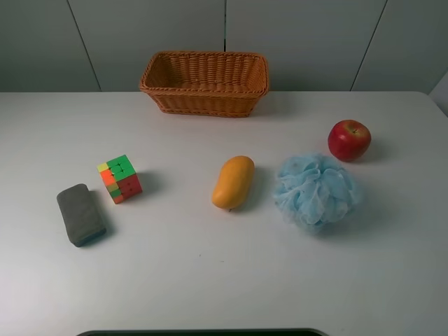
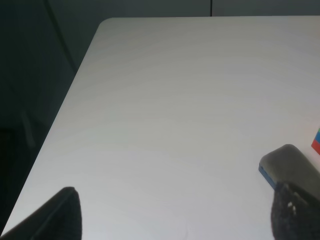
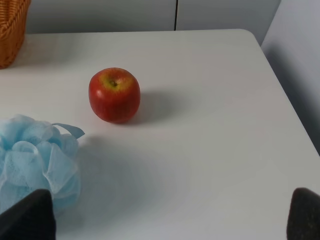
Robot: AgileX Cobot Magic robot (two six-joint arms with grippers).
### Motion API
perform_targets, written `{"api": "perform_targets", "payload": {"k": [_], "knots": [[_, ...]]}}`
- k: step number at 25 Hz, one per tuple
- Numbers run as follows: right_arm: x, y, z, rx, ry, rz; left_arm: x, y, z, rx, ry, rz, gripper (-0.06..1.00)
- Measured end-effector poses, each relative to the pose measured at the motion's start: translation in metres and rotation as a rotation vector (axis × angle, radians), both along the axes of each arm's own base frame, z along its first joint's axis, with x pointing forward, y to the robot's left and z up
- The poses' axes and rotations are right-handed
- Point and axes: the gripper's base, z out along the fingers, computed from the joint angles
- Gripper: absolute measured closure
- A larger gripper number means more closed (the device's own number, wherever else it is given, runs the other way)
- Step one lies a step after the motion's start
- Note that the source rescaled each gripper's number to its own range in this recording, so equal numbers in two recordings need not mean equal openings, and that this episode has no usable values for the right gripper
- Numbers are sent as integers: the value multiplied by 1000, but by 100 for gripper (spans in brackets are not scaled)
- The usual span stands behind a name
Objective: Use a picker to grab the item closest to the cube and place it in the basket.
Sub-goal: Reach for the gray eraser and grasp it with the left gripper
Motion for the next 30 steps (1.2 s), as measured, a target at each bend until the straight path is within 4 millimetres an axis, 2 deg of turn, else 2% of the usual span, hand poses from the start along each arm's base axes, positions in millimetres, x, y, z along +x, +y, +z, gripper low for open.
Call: {"api": "perform_targets", "payload": {"k": [9,13,17,21,26,30], "knots": [[0,0,0,0,0,0,0,0,0,-4,-1,2,-1],[0,0,0,0,0,0,-1,0,3,-84,-29,42,-1],[0,0,0,0,0,0,-13,-1,27,-163,-132,77,-1],[0,0,0,0,0,0,-17,-3,67,-192,-192,99,-1],[0,0,0,0,0,0,10,-9,108,-267,-132,156,-1],[0,0,0,0,0,0,48,-13,118,-409,-39,162,-1]]}}
